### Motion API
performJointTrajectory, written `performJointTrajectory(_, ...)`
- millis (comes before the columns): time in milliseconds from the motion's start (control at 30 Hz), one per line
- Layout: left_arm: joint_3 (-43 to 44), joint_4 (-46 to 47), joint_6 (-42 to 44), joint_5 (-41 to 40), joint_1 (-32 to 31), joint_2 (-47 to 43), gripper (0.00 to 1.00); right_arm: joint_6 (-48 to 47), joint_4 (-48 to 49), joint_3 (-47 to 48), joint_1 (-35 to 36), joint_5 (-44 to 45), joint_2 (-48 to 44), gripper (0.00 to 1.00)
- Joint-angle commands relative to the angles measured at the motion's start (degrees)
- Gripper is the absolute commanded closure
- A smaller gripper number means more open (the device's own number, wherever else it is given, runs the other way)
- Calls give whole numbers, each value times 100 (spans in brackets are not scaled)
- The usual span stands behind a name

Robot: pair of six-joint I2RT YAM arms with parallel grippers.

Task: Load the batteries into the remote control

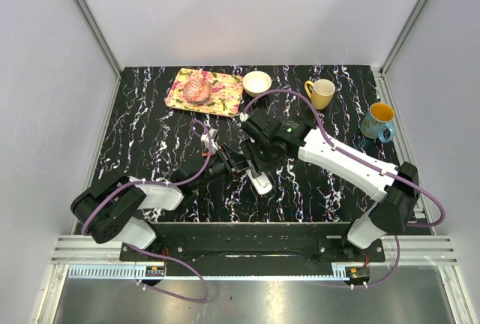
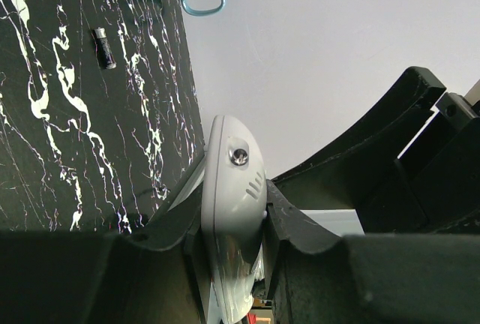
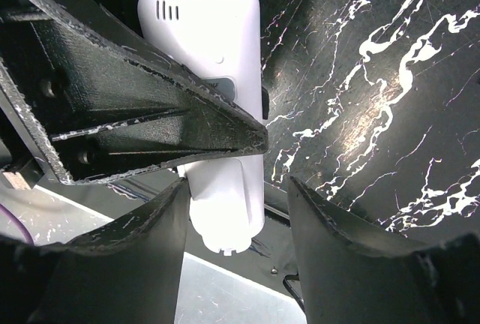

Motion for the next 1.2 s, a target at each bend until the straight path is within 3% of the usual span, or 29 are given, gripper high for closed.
performJointTrajectory(0, 194, 672, -55, 232, -94, -227, 100, 161, 434, 210, -41, 196, -76, 39)
performJointTrajectory(833, 194, 715, -134, 232, -94, -227, 100, 187, 601, 149, -58, 249, -50, 35)
performJointTrajectory(1167, 89, 1172, -599, 267, -94, -148, 100, 196, 645, -1, -49, 232, -137, 34)
